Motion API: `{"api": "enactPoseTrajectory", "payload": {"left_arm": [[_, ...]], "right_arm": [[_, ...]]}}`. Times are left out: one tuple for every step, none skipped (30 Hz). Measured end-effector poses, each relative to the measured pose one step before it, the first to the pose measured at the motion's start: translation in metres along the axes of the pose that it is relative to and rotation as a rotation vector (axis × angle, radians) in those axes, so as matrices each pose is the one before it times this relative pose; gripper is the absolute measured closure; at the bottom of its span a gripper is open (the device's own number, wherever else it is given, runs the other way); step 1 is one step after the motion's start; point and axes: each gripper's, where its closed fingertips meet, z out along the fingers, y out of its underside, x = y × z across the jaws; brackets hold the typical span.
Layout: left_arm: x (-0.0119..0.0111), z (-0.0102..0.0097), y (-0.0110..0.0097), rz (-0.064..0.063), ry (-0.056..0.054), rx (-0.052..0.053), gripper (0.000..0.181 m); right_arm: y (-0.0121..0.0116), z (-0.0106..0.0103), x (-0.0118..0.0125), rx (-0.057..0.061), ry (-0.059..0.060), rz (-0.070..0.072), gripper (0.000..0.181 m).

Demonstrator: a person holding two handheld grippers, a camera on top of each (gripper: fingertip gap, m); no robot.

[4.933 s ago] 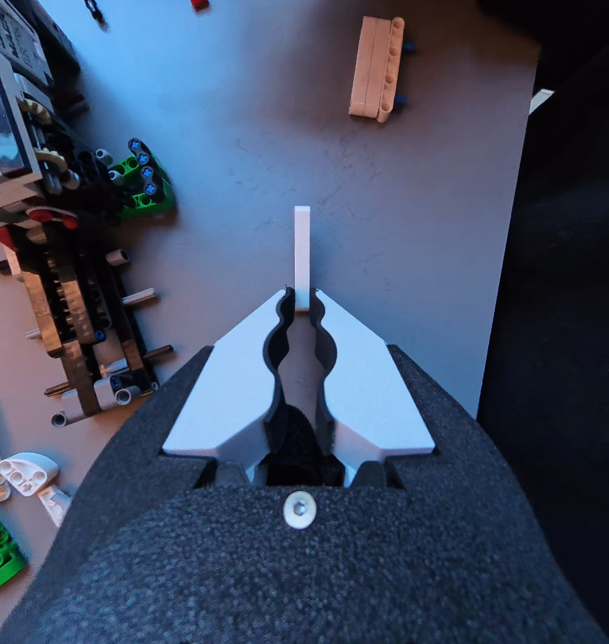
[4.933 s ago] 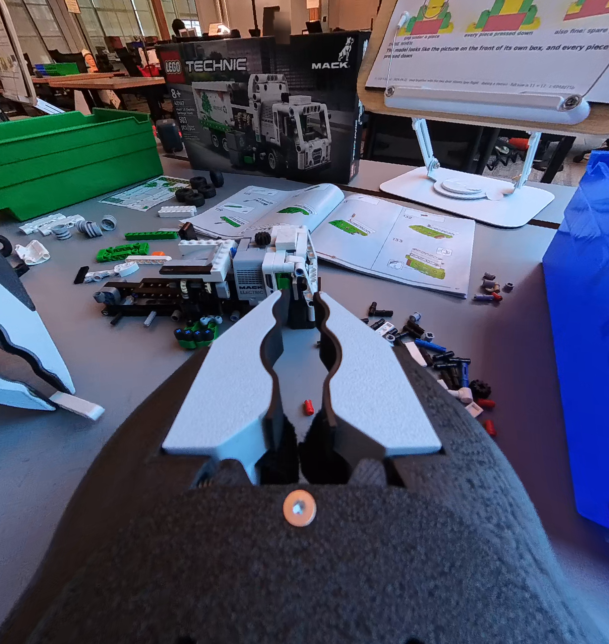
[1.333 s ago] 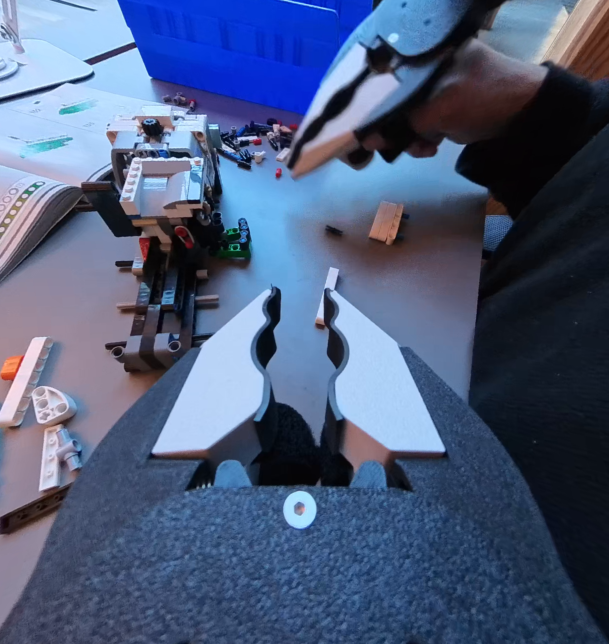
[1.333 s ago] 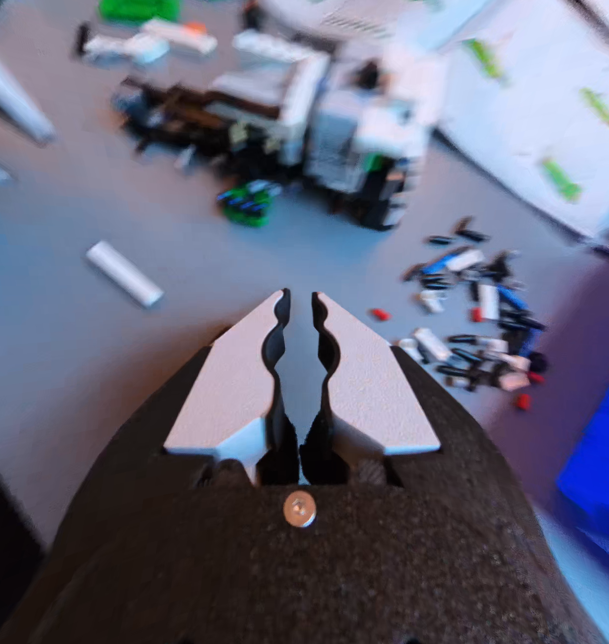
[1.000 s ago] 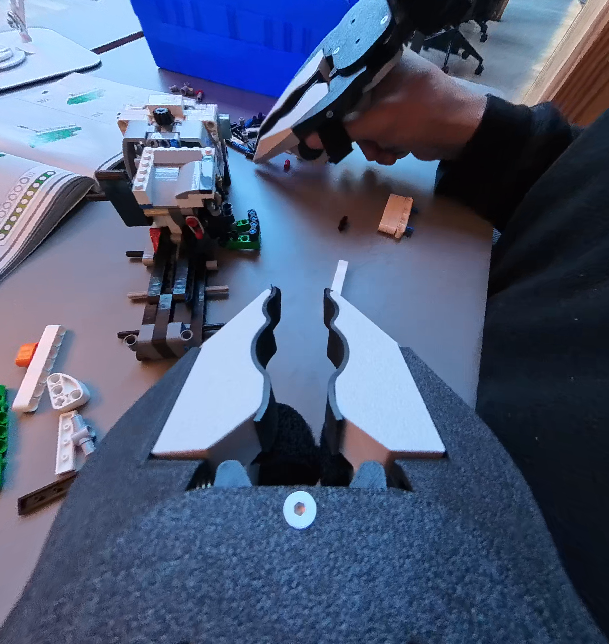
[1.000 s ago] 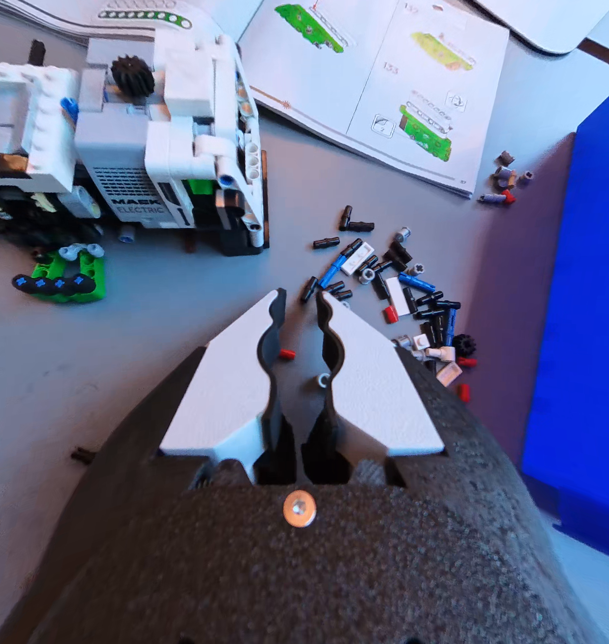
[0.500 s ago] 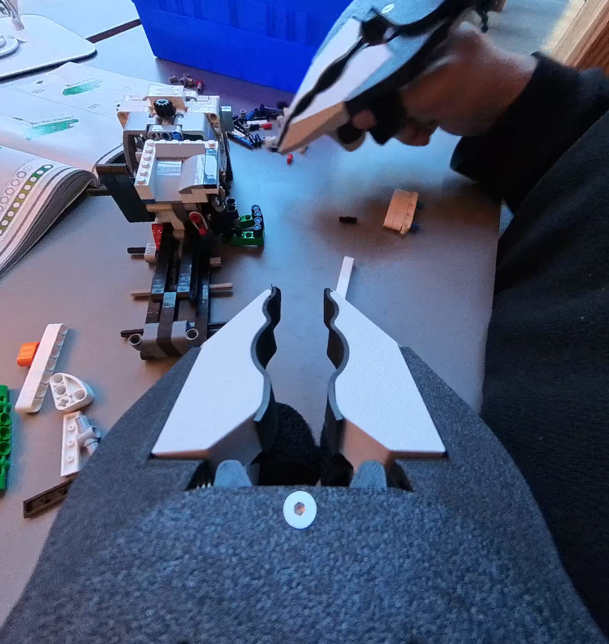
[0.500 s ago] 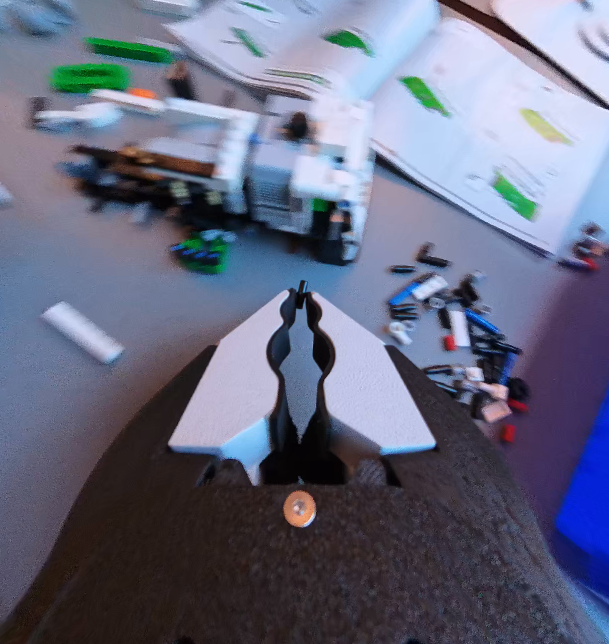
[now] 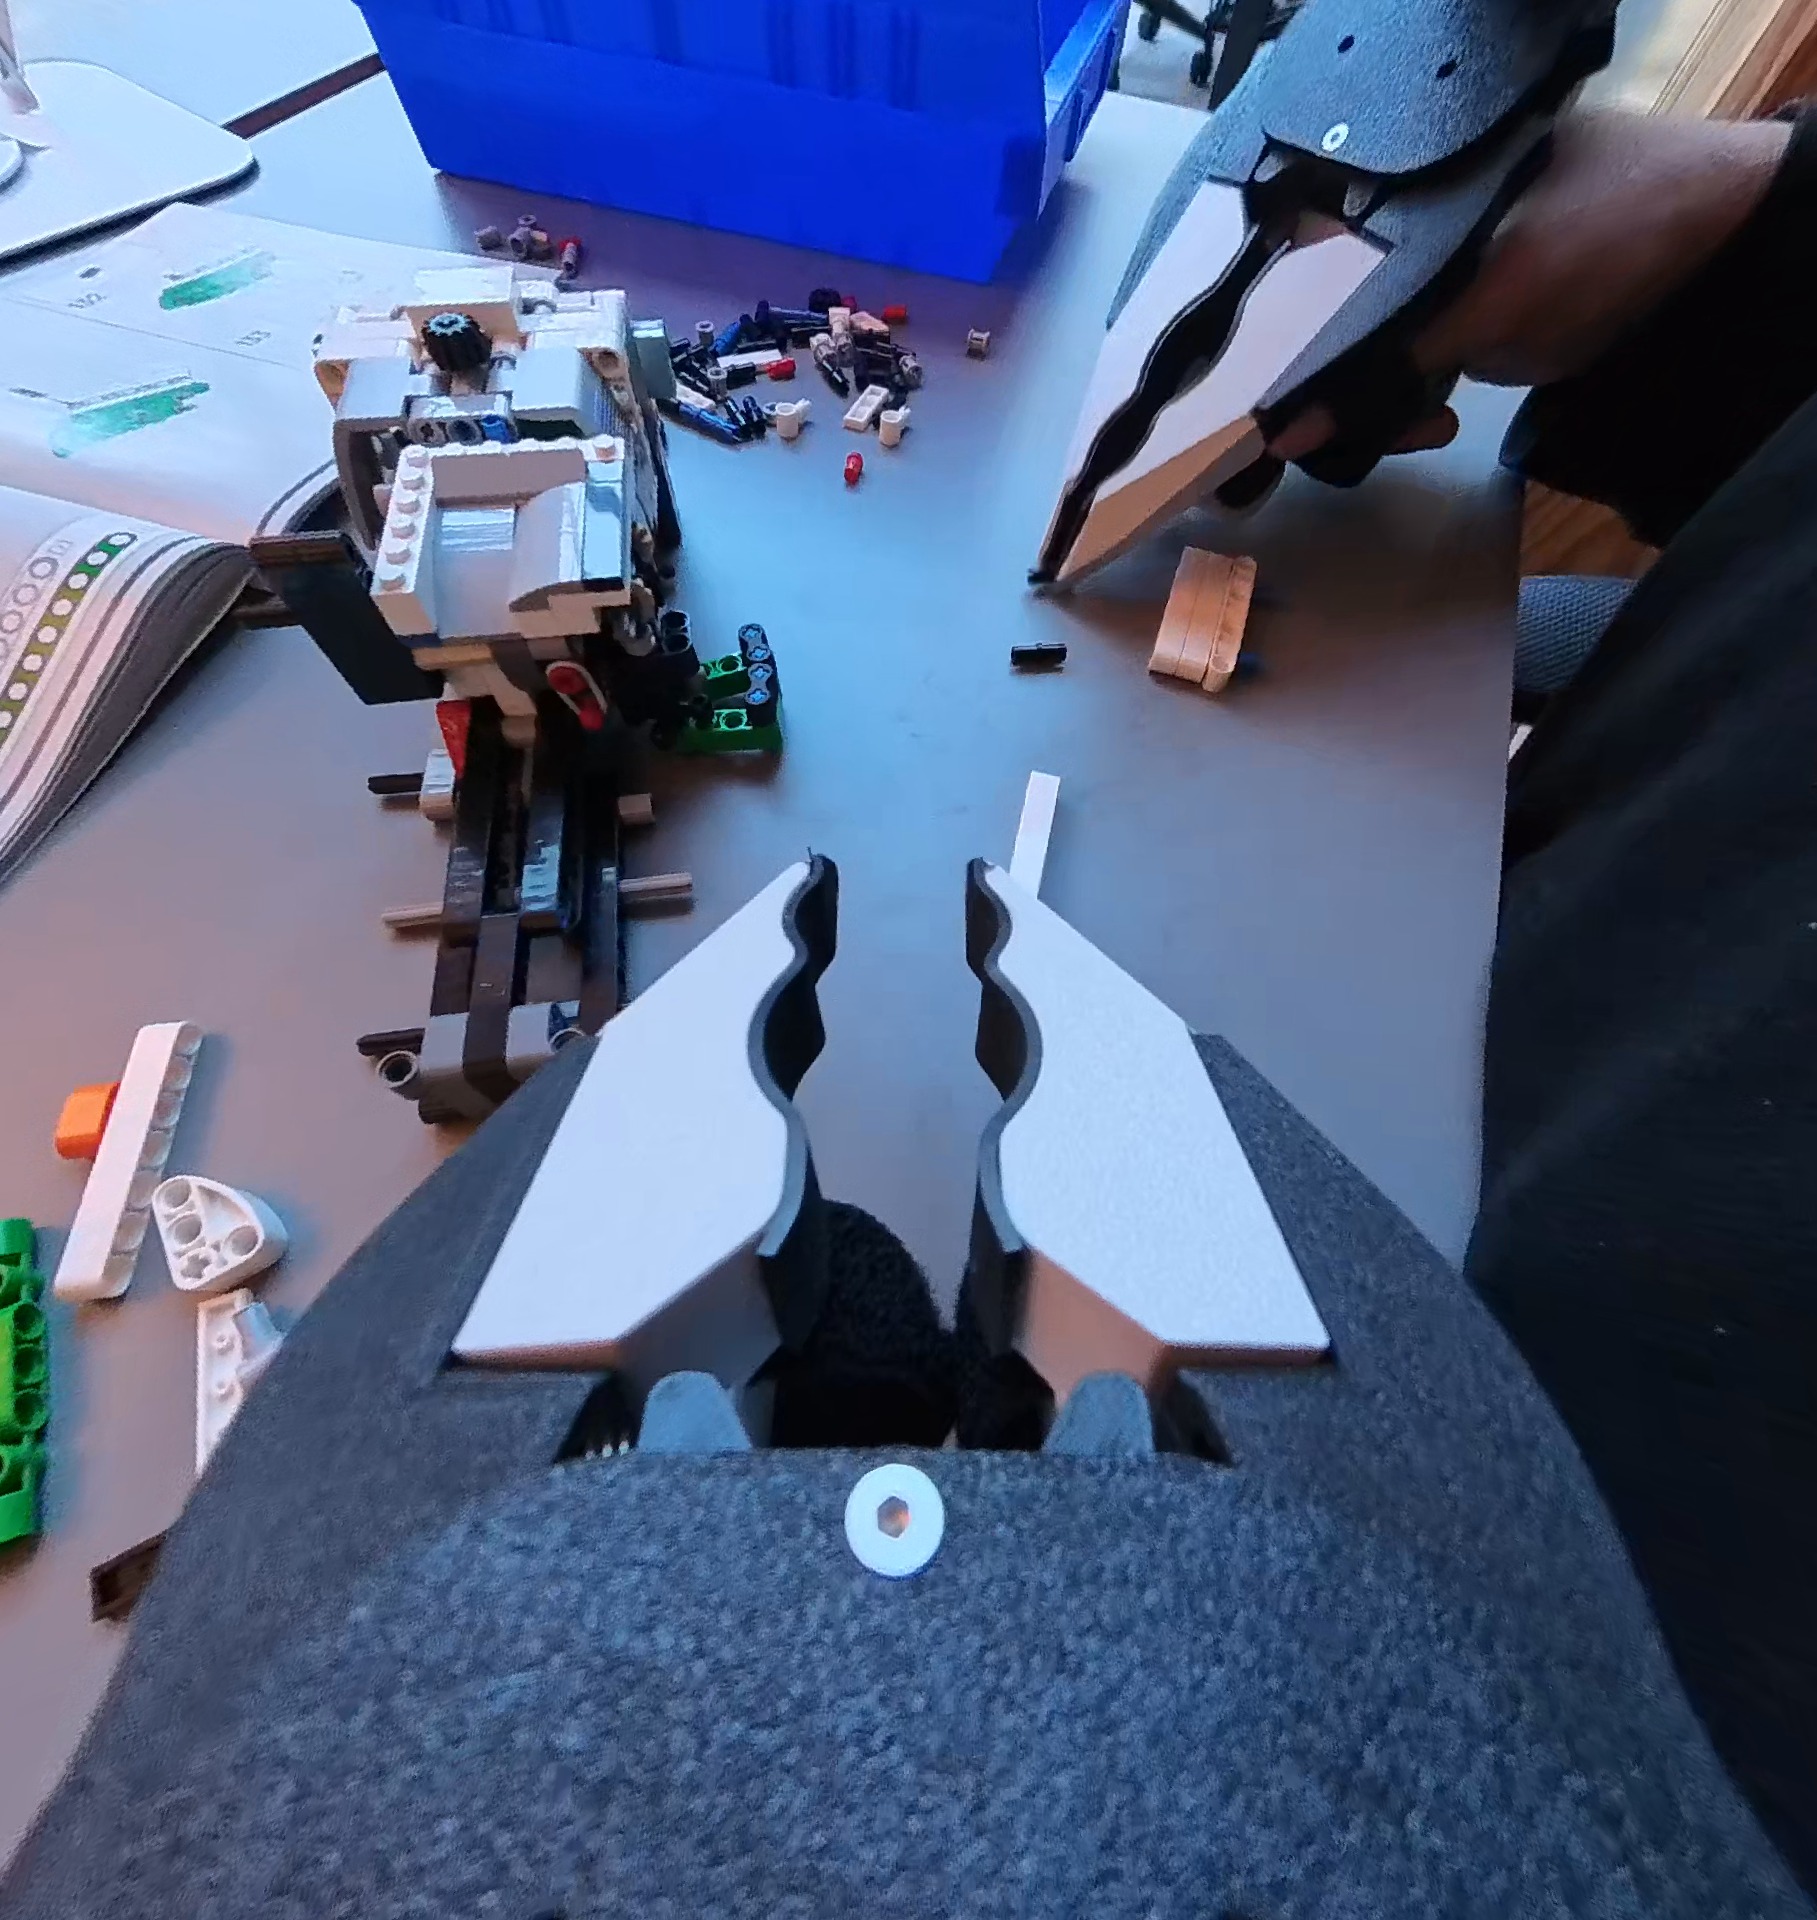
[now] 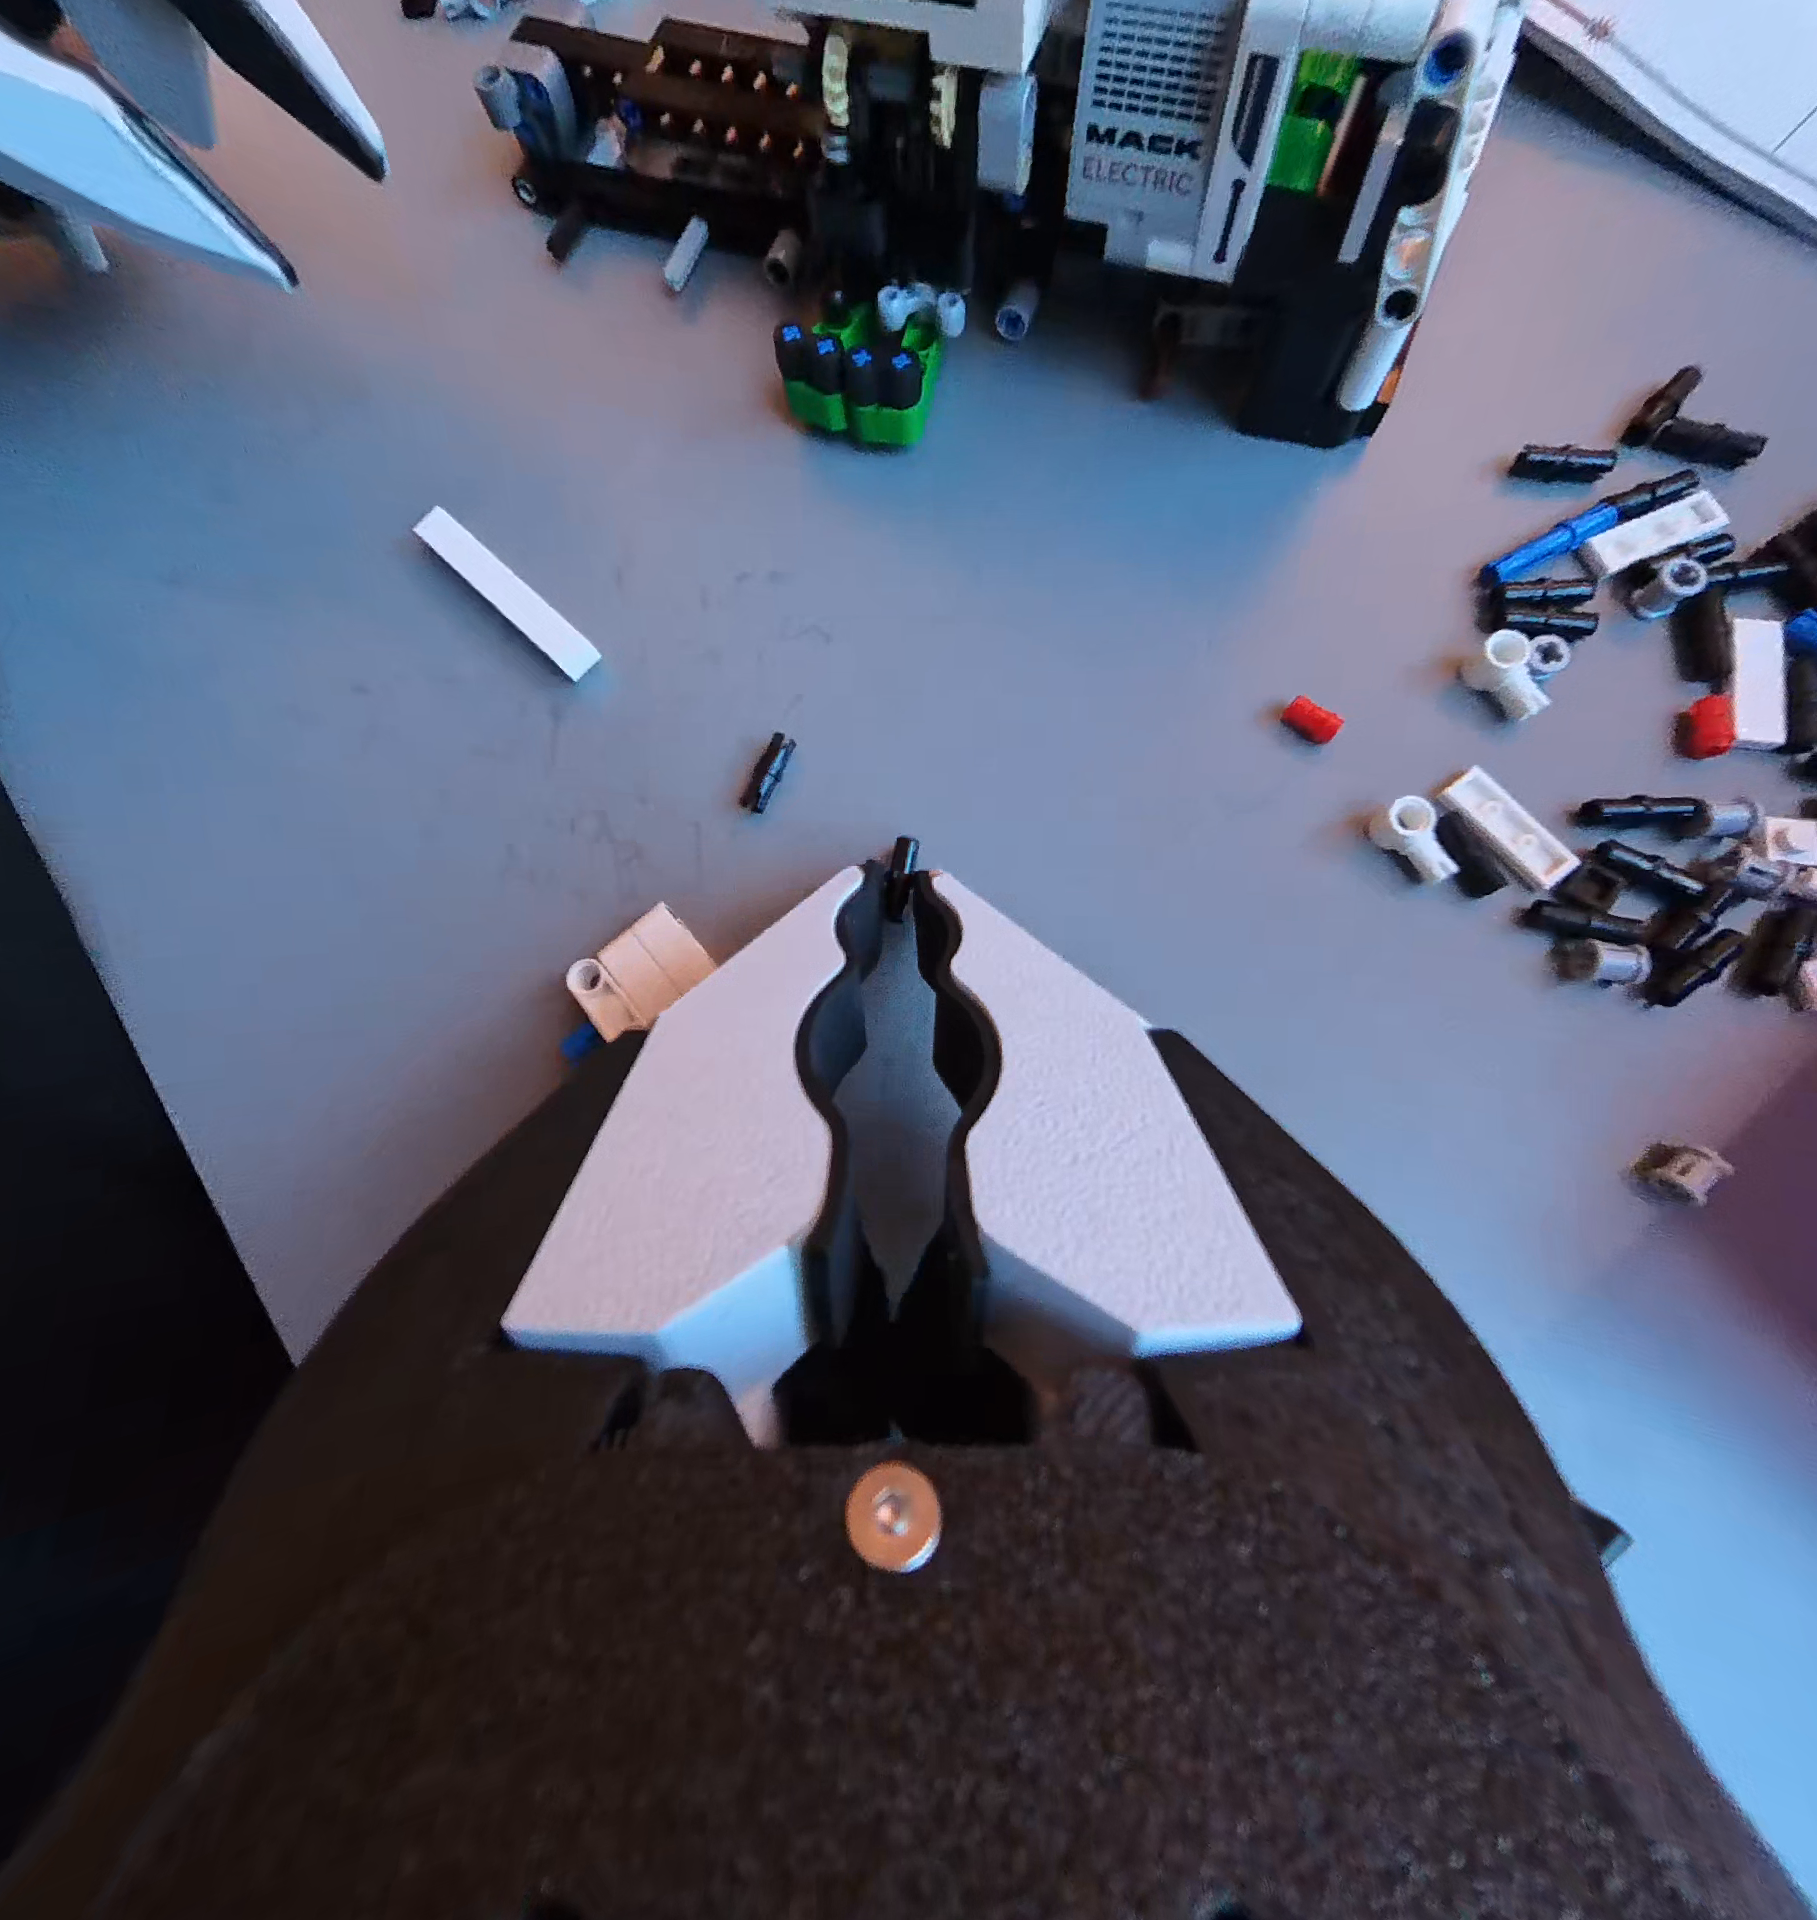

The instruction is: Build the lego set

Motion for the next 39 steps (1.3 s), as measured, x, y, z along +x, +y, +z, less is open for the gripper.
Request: {"api": "enactPoseTrajectory", "payload": {"left_arm": [[0.00032,0.00043,0.00084,0.0072,-0.0018,-0.0067,0.158],[0.00019,0.00050,0.00102,0.0053,-0.0030,-0.0068,0.158],[-0.00004,0.00038,0.00072,0.0016,-0.0034,-0.0046,0.158],[0.00024,0.00020,0.00025,-0.0005,-0.0010,-0.0013,0.158],[0.00033,-0.00003,-0.00017,-0.0017,-0.0001,0.0008,0.158],[0.00002,-0.00028,-0.00017,-0.0018,-0.0014,0.0010,0.158],[-0.00011,-0.00043,-0.00031,-0.0006,-0.0027,0.0010,0.158],[-0.00020,-0.00036,-0.00015,0.0001,-0.0027,0.0001,0.158],[-0.00012,-0.00022,0.00018,-0.0002,-0.0019,-0.0017,0.158],[0.00012,-0.00010,0.00054,-0.0004,-0.0009,-0.0024,0.158],[0.00019,0.00023,0.00081,-0.0005,0.0008,-0.0025,0.158],[0.00060,0.00069,0.00110,-0.0018,0.0039,-0.0036,0.158],[0.00072,0.00127,0.00196,-0.0040,0.0066,-0.0077,0.158],[0.00055,0.00195,0.00291,-0.0048,0.0070,-0.0136,0.158],[0.00031,0.00260,0.00397,-0.0036,0.0069,-0.0183,0.158],[0.00055,0.00262,0.00419,-0.0017,0.0078,-0.0201,0.158],[0.00075,0.00193,0.00341,0.0004,0.0067,-0.0227,0.158],[0.00090,0.00142,0.00149,0.0070,0.0040,-0.0134,0.158],[0.00042,0.00070,-0.00001,0.0108,-0.0016,-0.0044,0.158],[0.00024,0.00019,-0.00074,0.0086,-0.0042,-0.0020,0.158],[0.00086,0.00016,-0.00078,0.0033,0.0009,-0.0032,0.158],[0.00182,0.00038,-0.00050,-0.0013,0.0088,-0.0058,0.158],[0.00216,0.00081,0.00015,-0.0033,0.0120,-0.0086,0.157],[0.00225,0.00128,0.00081,-0.0022,0.0131,-0.0119,0.156],[0.00258,0.00178,0.00137,0.0020,0.0152,-0.0141,0.156],[0.00256,0.00203,0.00133,0.0089,0.0135,-0.0124,0.156],[0.00272,0.00238,0.00114,0.0147,0.0135,-0.0102,0.155],[0.00250,0.00270,0.00129,0.0140,0.0118,-0.0127,0.155],[0.00142,0.00291,0.00117,0.0111,0.0059,-0.0162,0.155],[0.00043,0.00285,0.00059,0.0134,-0.0016,-0.0142,0.155],[0.00026,0.00281,-0.00007,0.0175,-0.0049,-0.0112,0.155],[-0.00023,0.00267,-0.00029,0.0170,-0.0083,-0.0117,0.155],[0.00058,0.00191,-0.00160,0.0123,-0.0030,-0.0041,0.160],[0.00147,0.00153,-0.00111,0.0115,0.0038,-0.0065,0.171],[0.00107,0.00135,-0.00127,0.0134,-0.0024,-0.0043,0.174],[-0.00114,0.00096,-0.00126,0.0178,-0.0193,-0.0027,0.174],[-0.00054,0.00085,-0.00124,0.0212,-0.0174,-0.0016,0.174],[0.00345,0.00099,-0.00195,0.0198,0.0090,-0.0005,0.174],[0.00570,0.00098,-0.00438,0.0119,0.0237,0.0077,0.174]], "right_arm": [[0.00000,0.00096,0.00021,-0.0028,0.0060,-0.0115,0.177],[0.00026,0.00099,0.00038,-0.0033,0.0065,-0.0130,0.177],[-0.00069,0.00051,-0.00047,0.0025,0.0015,-0.0107,0.177],[-0.00038,0.00051,-0.00041,0.0014,-0.0001,-0.0059,0.177],[-0.00049,0.00050,-0.00032,0.0022,-0.0011,-0.0005,0.177],[-0.00062,0.00050,0.00005,0.0036,0.0000,0.0018,0.177],[-0.00055,0.00061,-0.00015,0.0051,-0.0014,0.0013,0.177],[-0.00048,0.00034,-0.00035,0.0039,-0.0023,0.0005,0.176],[-0.00025,0.00030,-0.00065,0.0016,-0.0033,0.0004,0.175],[-0.00021,0.00012,-0.00041,-0.0003,-0.0016,-0.0008,0.173],[-0.00003,-0.00013,-0.00034,-0.0009,0.0009,-0.0022,0.172],[0.00030,-0.00026,-0.00047,-0.0018,0.0000,-0.0028,0.170],[0.00038,-0.00061,-0.00059,-0.0022,-0.0005,-0.0002,0.170],[0.00019,-0.00093,-0.00074,-0.0012,-0.0017,0.0010,0.168],[-0.00053,-0.00124,-0.00059,0.0032,-0.0017,0.0014,0.165],[-0.00113,-0.00186,-0.00031,0.0081,0.0007,0.0031,0.164],[-0.00140,-0.00223,0.00001,0.0121,0.0019,0.0039,0.163],[-0.00154,-0.00273,-0.00003,0.0143,0.0018,0.0034,0.163],[-0.00152,-0.00284,-0.00010,0.0166,0.0027,0.0029,0.163],[-0.00140,-0.00325,0.00036,0.0171,0.0062,0.0018,0.163],[-0.00056,-0.00336,0.00021,0.0138,0.0076,0.0011,0.163],[0.00049,-0.00352,-0.00008,0.0081,0.0050,0.0007,0.163],[0.00103,-0.00360,0.00013,0.0050,0.0070,0.0008,0.163],[0.00151,-0.00392,0.00017,0.0037,0.0079,-0.0002,0.163],[0.00176,-0.00428,-0.00045,0.0025,0.0040,-0.0011,0.163],[0.00176,-0.00491,-0.00079,0.0023,0.0033,-0.0008,0.163],[0.00165,-0.00556,-0.00125,0.0023,0.0031,0.0008,0.163],[0.00199,-0.00569,-0.00302,0.0039,-0.0063,0.0032,0.162],[0.00282,-0.00531,-0.00504,0.0037,-0.0189,0.0051,0.160],[0.00356,-0.00451,-0.00417,0.0012,-0.0136,0.0047,0.158],[0.00304,-0.00397,-0.00206,0.0043,-0.0002,0.0018,0.157],[0.00250,-0.00330,-0.00172,0.0073,0.0019,0.0002,0.157],[0.00268,-0.00231,-0.00235,0.0048,-0.0040,-0.0025,0.156],[0.00245,-0.00158,-0.00242,0.0038,-0.0043,-0.0037,0.156],[0.00208,-0.00078,-0.00187,0.0051,-0.0030,-0.0061,0.156],[0.00179,0.00021,-0.00144,0.0037,-0.0032,-0.0082,0.155],[0.00158,0.00088,-0.00125,0.0015,-0.0055,-0.0119,0.155],[0.00080,0.00130,-0.00089,0.0019,-0.0063,-0.0090,0.154],[0.00006,0.00126,-0.00098,0.0029,-0.0099,-0.0038,0.152]]}}
